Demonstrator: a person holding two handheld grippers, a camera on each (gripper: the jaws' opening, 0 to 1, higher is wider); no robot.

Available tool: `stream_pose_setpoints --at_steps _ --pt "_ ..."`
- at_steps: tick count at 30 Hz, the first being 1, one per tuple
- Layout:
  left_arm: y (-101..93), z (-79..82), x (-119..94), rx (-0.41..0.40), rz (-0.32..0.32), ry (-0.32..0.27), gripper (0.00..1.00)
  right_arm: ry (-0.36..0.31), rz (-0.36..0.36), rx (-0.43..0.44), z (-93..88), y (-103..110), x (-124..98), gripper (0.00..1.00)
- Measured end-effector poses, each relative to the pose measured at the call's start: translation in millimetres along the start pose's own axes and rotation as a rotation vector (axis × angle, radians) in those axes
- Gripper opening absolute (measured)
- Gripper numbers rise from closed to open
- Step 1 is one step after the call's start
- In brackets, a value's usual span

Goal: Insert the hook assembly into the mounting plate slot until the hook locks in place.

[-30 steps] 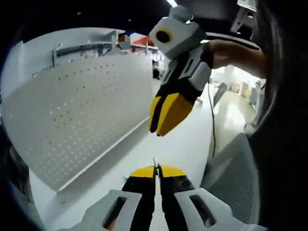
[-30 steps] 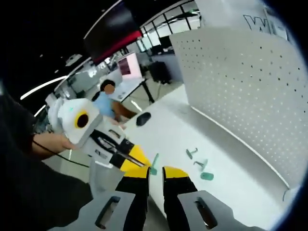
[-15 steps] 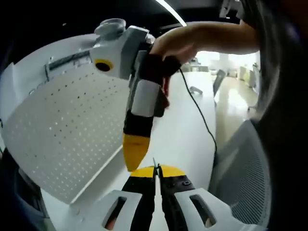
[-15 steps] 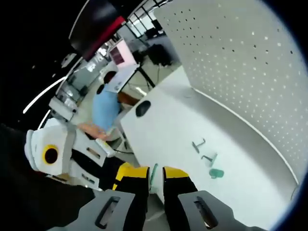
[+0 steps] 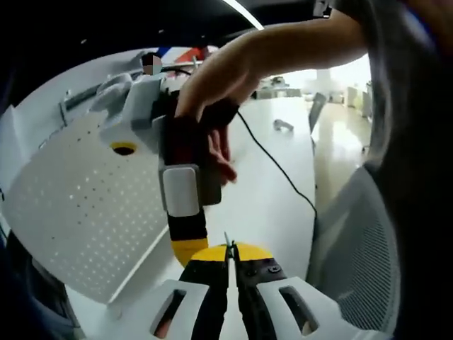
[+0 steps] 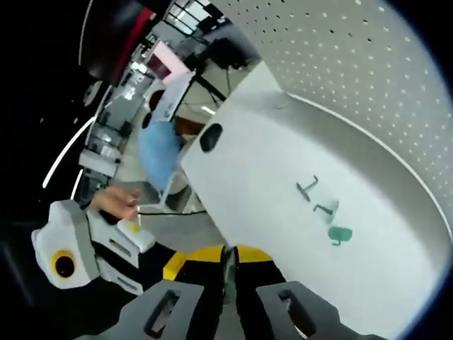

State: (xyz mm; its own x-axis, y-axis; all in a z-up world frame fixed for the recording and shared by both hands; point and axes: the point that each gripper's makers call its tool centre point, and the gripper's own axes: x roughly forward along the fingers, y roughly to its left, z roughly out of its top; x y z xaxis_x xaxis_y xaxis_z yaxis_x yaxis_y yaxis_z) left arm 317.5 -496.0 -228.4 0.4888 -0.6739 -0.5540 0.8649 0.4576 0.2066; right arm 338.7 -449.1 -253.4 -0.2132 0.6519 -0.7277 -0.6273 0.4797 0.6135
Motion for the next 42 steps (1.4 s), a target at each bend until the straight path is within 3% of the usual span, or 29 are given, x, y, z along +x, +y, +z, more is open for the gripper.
stream_pose_setpoints --at_steps 3,5,7,9,12,15,19,23,26,32,35,42 --pt "-3.4 -2.4 3 -0.015 -0.014 -0.009 0.03 -0.004 -0.010 0.007 -2.8 0 -1 0.01" --pt "-8.0 -4.0 3 -0.080 -0.037 -0.015 0.03 -0.002 -0.008 0.015 -7.1 0 -1 0.01" --pt "-6.3 -3.9 3 -0.095 -0.025 -0.030 0.03 -0.025 -0.002 0.021 -6.6 0 -1 0.01" --pt "-5.5 -5.2 2 -0.165 -0.021 -0.040 0.03 -0.054 -0.024 0.000 -4.4 -3 -2 0.00" --pt "-2.9 -5.9 1 -0.354 -0.039 -0.075 0.04 -0.089 -0.053 -0.018 -2.9 -5 -5 0.00" --pt "6.1 -6.5 -1 -0.495 -0.020 -0.113 0.10 -0.165 -0.075 -0.026 4.5 -5 -9 0.00" --pt "15.5 -7.2 -4 -0.666 -0.015 -0.146 0.26 -0.240 -0.180 -0.090 8.6 -17 -16 0.00" --pt "23.7 -11.0 -7 -0.713 0.030 -0.146 0.36 -0.349 -0.181 -0.105 16.4 -11 -26 0.00" --pt "24.0 -10.0 -7 -0.701 0.051 -0.151 0.40 -0.426 -0.182 -0.107 21.2 -3 -34 0.00" --pt "25.9 -18.2 -9 -0.670 0.105 -0.104 0.52 -0.480 -0.212 -0.110 23.5 -1 -45 0.00" --pt "28.3 -21.6 -10 -0.618 0.135 -0.079 0.54 -0.513 -0.213 -0.098 24.4 1 -50 0.00" --pt "29.1 -21.5 -12 -0.590 0.164 -0.072 0.58 -0.582 -0.222 -0.086 28.3 7 -63 0.00"
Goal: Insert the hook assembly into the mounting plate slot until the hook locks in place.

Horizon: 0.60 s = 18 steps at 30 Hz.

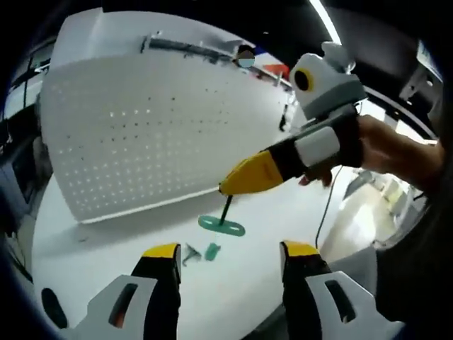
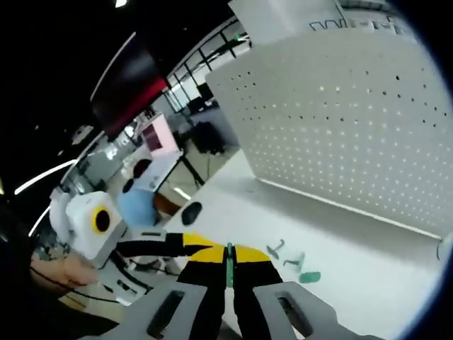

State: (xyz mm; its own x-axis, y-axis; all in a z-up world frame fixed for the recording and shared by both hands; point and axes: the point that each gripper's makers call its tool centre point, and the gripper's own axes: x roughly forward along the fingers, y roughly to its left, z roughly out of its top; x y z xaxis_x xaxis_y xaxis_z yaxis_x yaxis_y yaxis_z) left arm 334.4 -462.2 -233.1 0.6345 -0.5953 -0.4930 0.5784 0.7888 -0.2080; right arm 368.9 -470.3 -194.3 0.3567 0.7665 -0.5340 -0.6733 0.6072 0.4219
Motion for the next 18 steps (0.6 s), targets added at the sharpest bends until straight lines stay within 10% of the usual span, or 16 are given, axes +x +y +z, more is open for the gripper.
stream_pose_setpoints --at_steps 18 --pt "1.1 26.3 1 0.078 0.012 -0.063 0.51 -0.090 0.027 -0.008 12.3 28 -18 0.00"
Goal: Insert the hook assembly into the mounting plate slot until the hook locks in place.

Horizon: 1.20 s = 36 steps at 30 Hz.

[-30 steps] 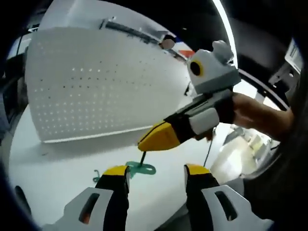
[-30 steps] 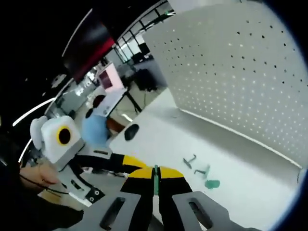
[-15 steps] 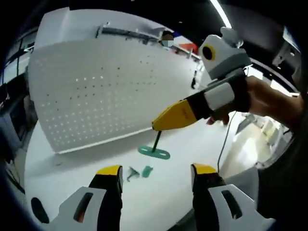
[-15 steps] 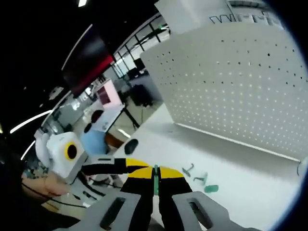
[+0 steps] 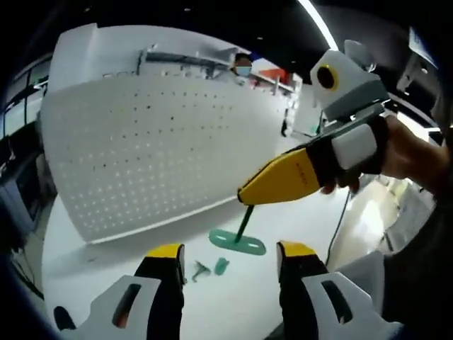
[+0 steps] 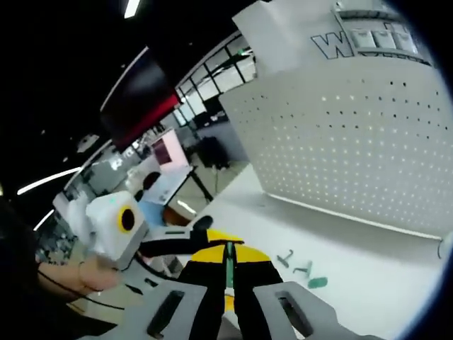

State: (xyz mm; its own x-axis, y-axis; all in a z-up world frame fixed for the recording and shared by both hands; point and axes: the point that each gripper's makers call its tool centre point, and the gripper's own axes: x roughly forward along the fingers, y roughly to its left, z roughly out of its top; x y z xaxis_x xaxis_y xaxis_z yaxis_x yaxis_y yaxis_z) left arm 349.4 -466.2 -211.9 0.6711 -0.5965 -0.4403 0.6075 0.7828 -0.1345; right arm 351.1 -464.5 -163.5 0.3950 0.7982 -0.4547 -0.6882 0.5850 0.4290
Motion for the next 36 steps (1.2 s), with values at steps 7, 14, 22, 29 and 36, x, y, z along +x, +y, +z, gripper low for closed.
stream_pose_setpoints --at_steps 7,14,22,29,36 --pt "-4.4 3.1 0.1 0.061 -0.012 -0.017 0.41 -0.013 0.010 0.016 1.3 5.7 0.5 0.00" --pt "-2.7 4.0 -2.1 0.081 -0.015 -0.022 0.33 -0.011 0.017 0.027 1.7 7.2 3.0 0.00" --pt "0.7 3.5 -2.9 0.089 -0.001 -0.020 0.34 -0.001 0.021 0.020 1.7 8.0 6.5 0.00" --pt "1.9 4.5 -3.9 0.089 -0.002 -0.024 0.36 0.005 0.022 0.009 1.2 7.6 8.4 0.00" --pt "0.0 1.1 -3.1 0.095 -0.007 -0.012 0.34 0.030 0.031 0.016 -5.0 9.0 9.9 0.00"
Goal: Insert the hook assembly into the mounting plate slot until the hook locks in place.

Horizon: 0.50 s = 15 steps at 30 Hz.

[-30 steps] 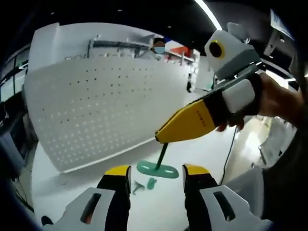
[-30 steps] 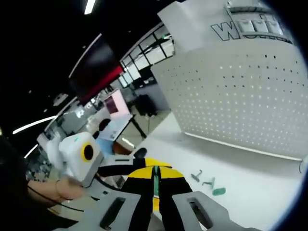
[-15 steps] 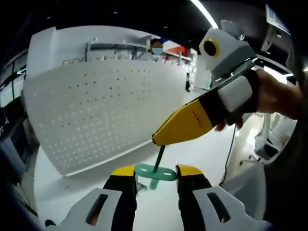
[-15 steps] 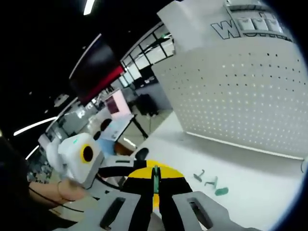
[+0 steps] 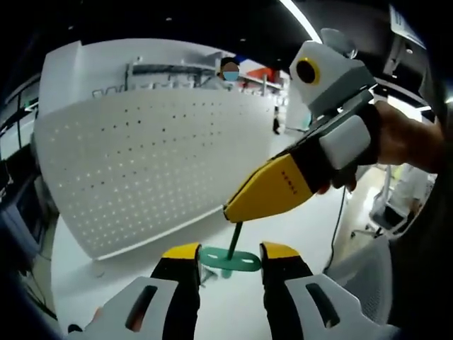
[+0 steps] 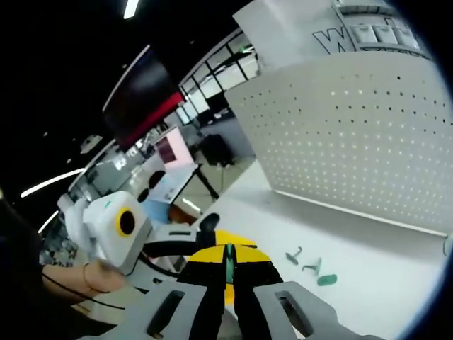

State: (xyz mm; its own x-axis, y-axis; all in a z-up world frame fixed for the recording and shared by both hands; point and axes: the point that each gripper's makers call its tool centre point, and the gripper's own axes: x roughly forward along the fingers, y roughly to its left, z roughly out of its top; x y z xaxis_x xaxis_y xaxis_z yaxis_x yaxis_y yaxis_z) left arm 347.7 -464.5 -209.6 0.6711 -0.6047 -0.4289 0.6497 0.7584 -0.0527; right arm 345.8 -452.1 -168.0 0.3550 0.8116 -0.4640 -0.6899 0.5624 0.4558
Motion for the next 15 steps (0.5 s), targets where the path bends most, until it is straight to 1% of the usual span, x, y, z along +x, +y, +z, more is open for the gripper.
stream_pose_setpoints --at_steps 11,15 --pt "-2.7 -3.1 -1.5 -0.002 -0.018 -0.003 0.33 0.016 0.003 0.006 -4.2 0.5 -0.1 0.00" --pt "-3.2 -2.3 -2.4 0.012 -0.019 -0.007 0.33 0.017 0.025 0.017 -4.2 4.0 -1.0 0.01"
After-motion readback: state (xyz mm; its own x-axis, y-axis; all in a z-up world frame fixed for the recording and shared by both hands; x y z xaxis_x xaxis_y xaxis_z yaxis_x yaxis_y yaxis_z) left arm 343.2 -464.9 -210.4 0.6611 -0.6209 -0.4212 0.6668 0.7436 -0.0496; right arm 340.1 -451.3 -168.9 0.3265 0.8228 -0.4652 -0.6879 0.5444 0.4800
